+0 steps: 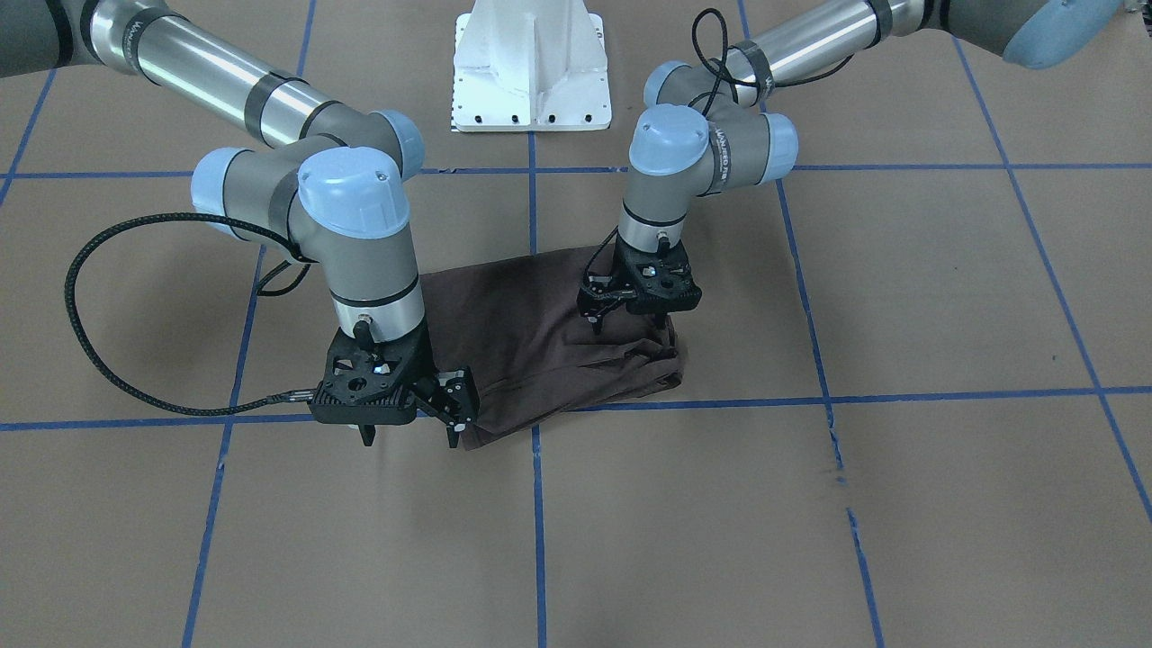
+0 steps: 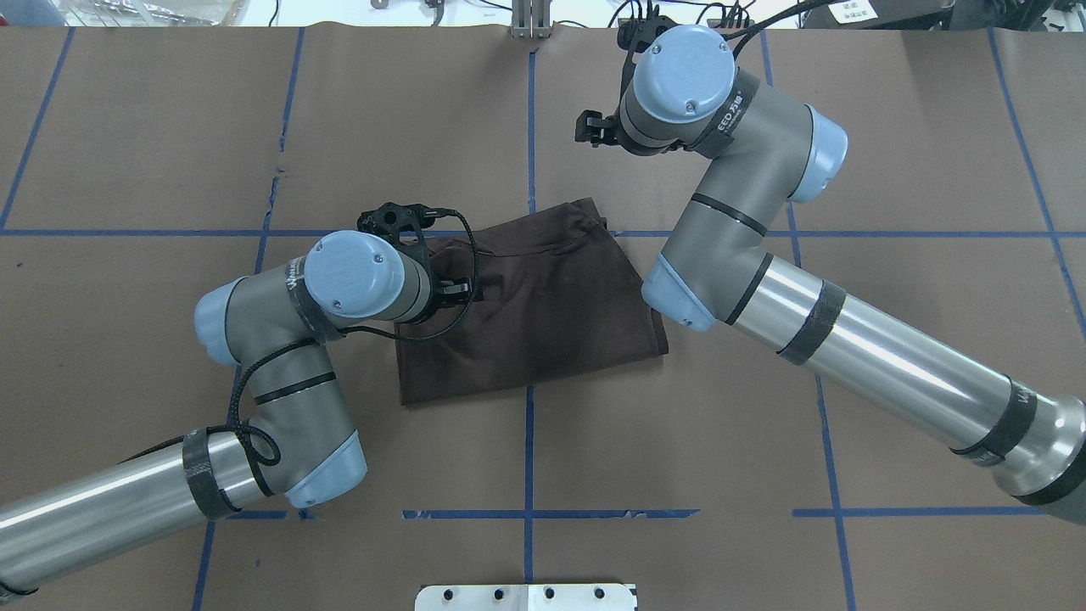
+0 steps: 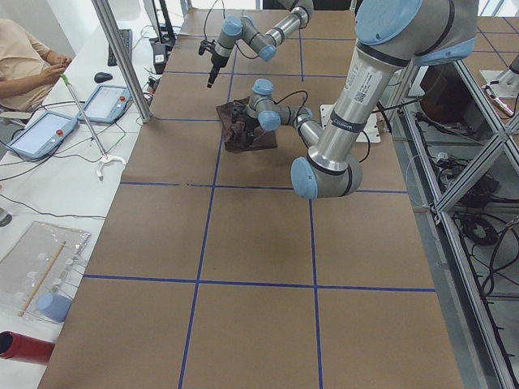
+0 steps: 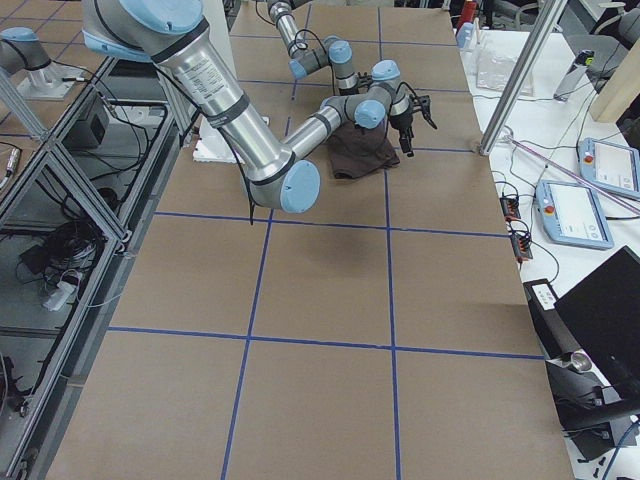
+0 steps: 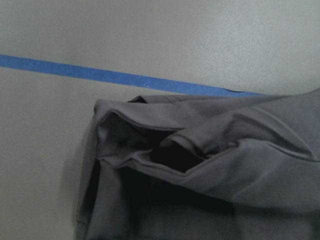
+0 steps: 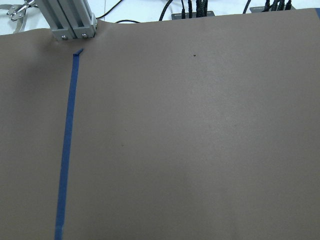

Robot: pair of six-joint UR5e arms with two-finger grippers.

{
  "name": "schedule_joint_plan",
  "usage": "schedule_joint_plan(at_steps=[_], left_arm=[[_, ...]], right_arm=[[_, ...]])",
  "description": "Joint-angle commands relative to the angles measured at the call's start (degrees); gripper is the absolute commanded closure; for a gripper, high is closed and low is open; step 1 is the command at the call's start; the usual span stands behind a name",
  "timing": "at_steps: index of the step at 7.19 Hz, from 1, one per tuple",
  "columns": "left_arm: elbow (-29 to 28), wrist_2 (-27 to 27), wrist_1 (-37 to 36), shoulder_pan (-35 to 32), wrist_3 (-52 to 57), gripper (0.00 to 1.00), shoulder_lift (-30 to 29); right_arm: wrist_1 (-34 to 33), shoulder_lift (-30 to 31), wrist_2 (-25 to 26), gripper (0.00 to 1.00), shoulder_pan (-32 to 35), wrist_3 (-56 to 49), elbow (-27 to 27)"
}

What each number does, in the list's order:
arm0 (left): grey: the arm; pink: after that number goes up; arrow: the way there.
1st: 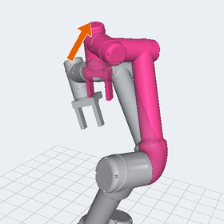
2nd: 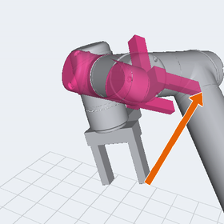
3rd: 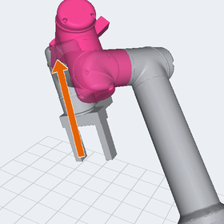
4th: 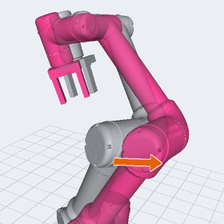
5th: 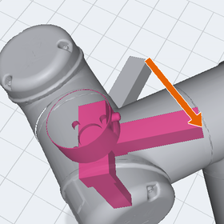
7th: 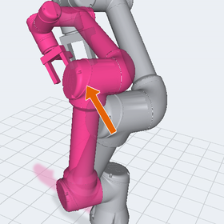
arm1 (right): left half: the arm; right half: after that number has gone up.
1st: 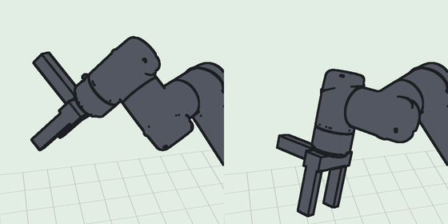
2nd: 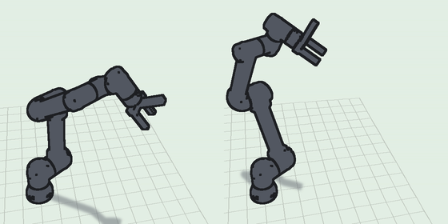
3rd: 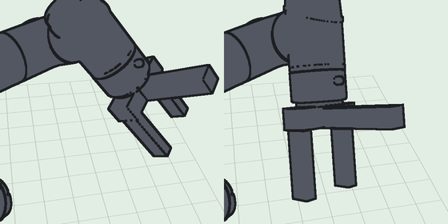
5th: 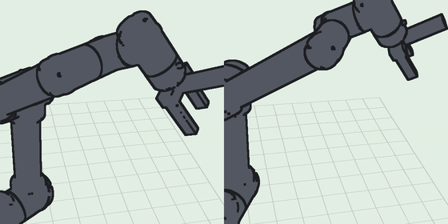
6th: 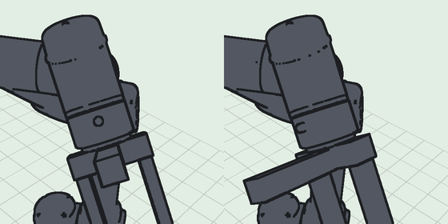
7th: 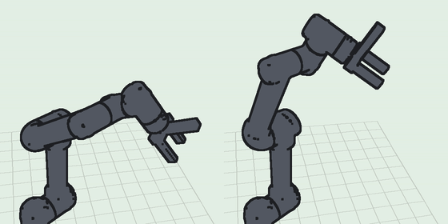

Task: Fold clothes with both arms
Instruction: 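Release the shirt and raise both grippers away from it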

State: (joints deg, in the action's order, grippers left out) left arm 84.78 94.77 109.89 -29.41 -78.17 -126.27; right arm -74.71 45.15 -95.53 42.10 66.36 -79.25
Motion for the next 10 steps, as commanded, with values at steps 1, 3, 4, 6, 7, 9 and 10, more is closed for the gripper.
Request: schedule_joint_plan(at_steps=[1,3,4,6,7,9,10], left_arm=[[-4.1,-1.3,0.4,-4.7,3.7,0.0,-0.8],[-7.9,-1.3,0.9,-9.9,9.8,0.0,-1.0],[-9.9,-1.3,0.9,-11.5,12.0,0.0,-0.9],[-9.8,-0.7,3.7,-14.3,15.7,0.0,-1.1],[-9.5,1.0,4.3,-14.6,16.9,0.0,-1.1],[-6.5,3.3,3.8,-14.7,17.0,0.0,-1.2],[-4.8,4.6,3.4,-14.8,17.0,0.0,-0.8]], right_arm=[[0.0,0.0,0.0,0.0,0.1,0.0,0.0],[0.0,0.0,0.0,0.0,0.0,0.0,0.0],[0.1,0.2,0.0,0.0,0.0,0.0,0.0],[0.2,0.5,0.0,0.0,0.0,0.0,0.0],[0.2,0.5,-0.1,0.0,0.0,0.0,0.0],[0.0,0.5,-3.4,0.0,0.3,0.0,-0.3],[-0.1,0.6,-3.6,0.0,0.5,-0.1,-0.4]])
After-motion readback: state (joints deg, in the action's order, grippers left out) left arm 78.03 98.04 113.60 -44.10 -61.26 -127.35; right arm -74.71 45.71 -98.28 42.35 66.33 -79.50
